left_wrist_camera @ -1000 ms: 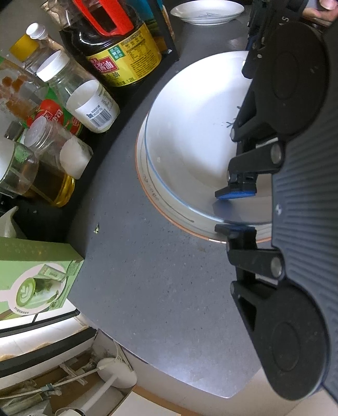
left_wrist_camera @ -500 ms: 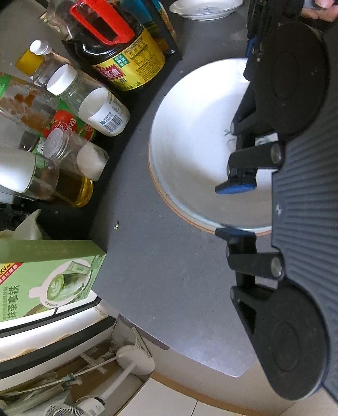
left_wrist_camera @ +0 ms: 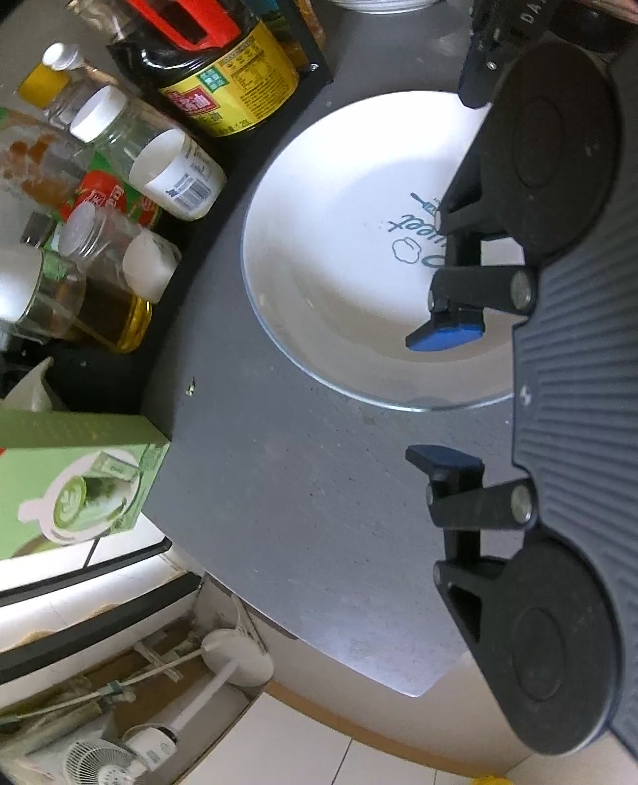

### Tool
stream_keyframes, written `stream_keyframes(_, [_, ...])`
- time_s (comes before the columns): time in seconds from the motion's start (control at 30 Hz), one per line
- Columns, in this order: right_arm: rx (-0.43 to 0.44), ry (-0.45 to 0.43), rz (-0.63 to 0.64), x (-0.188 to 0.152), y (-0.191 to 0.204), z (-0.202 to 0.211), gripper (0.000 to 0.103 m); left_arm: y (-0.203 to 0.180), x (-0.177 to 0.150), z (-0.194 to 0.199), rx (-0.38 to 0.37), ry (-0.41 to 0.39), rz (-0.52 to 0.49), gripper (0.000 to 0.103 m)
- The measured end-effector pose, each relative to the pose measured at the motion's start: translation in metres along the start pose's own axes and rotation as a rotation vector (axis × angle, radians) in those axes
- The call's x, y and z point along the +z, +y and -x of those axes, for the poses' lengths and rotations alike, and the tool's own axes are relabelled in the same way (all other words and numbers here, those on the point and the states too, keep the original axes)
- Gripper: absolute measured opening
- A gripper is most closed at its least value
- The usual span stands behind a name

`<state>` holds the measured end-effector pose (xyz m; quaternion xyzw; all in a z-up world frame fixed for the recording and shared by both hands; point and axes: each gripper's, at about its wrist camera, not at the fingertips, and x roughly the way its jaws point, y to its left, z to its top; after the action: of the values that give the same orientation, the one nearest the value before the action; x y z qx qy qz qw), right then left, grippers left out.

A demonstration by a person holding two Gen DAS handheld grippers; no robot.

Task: Organize plates and bowls
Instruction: 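Lift the 'Sweet' plate and lower it onto the flower-pattern plate, then open the right gripper and withdraw from the stacked plates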

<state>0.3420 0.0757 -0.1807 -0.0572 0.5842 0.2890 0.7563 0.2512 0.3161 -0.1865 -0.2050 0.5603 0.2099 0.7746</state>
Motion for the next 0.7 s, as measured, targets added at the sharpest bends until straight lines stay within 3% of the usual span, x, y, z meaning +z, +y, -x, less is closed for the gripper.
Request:
stream_keyframes(0.3, [0.009,-0.034,-0.033,-0.007,-0.002,0.016,0.013,-0.013,0.007,0.019,-0.033,-0.034,-0.021,0.043])
stream_keyframes(0.37, [-0.005,-0.056,-0.036,-0.007,-0.006,0.025,0.02,-0.023,0.007,0.025,-0.051,-0.052,-0.039,0.053])
stream_keyframes(0.47, [-0.012,-0.093,-0.045,-0.009,-0.015,0.041,0.04,-0.041,0.007,0.033,-0.073,-0.086,-0.08,0.062])
stream_keyframes(0.53, [-0.024,-0.124,-0.056,-0.012,-0.023,0.053,0.06,-0.053,0.007,0.037,-0.093,-0.087,-0.103,0.07])
stream_keyframes(0.7, [-0.076,-0.201,-0.129,-0.019,-0.052,0.078,0.068,-0.084,0.001,0.041,-0.163,-0.072,-0.157,0.073])
